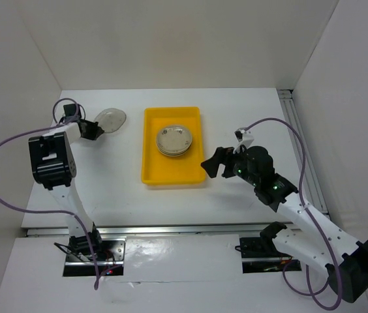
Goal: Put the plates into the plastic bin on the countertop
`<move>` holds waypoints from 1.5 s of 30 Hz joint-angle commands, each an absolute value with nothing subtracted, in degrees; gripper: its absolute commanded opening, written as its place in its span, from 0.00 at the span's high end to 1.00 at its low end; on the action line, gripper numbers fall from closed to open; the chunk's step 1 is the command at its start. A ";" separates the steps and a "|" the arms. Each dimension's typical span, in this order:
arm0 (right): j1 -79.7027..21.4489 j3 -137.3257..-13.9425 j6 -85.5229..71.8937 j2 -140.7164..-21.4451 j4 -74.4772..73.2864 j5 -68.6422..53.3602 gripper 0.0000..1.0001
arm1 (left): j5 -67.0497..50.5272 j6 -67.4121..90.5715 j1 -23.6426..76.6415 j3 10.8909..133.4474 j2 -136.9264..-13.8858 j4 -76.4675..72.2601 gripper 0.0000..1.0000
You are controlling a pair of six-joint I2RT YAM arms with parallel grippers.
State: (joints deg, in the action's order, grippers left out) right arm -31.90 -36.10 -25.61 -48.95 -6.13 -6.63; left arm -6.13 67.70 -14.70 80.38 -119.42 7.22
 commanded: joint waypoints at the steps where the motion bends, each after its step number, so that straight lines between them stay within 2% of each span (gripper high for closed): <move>1: -32.34 -38.23 -24.43 -46.68 -8.70 -4.57 0.00 | -9.04 63.47 -15.29 76.92 -108.48 7.40 1.00; 4: -32.34 -37.18 -25.04 -46.05 -8.70 -4.57 0.00 | -11.42 60.49 -14.42 72.16 -99.45 2.90 1.00; 8: -32.34 -35.95 -25.66 -45.01 -8.70 -5.09 0.00 | -9.67 55.03 -5.49 73.82 -94.58 7.46 1.00; 11: -32.34 -35.42 -26.19 -44.38 -9.32 -5.10 0.00 | -10.72 51.09 2.16 78.56 -94.57 11.15 1.00; 18: -32.34 -35.94 -25.58 -41.84 -12.82 -5.63 0.00 | -15.90 40.37 12.03 92.10 -107.13 22.13 1.00; 37: -32.34 -34.80 -25.58 -39.55 -14.06 -5.00 0.00 | -13.19 37.53 14.41 90.97 -110.92 24.78 1.00; 40: -32.34 -34.80 -25.58 -39.55 -14.06 -5.01 0.00 | -13.89 37.53 14.41 90.97 -110.92 24.79 0.85; 41: -32.34 -34.80 -25.58 -39.55 -14.06 -5.01 0.00 | -14.50 37.53 14.94 90.97 -110.92 24.79 0.71; 44: -32.34 -34.80 -25.58 -39.55 -14.06 -5.01 0.00 | -14.50 38.23 15.46 90.97 -108.38 24.79 0.58; 45: -32.34 -34.80 -25.58 -39.55 -14.06 -5.01 0.00 | -14.50 38.23 15.99 90.44 -106.98 24.00 0.48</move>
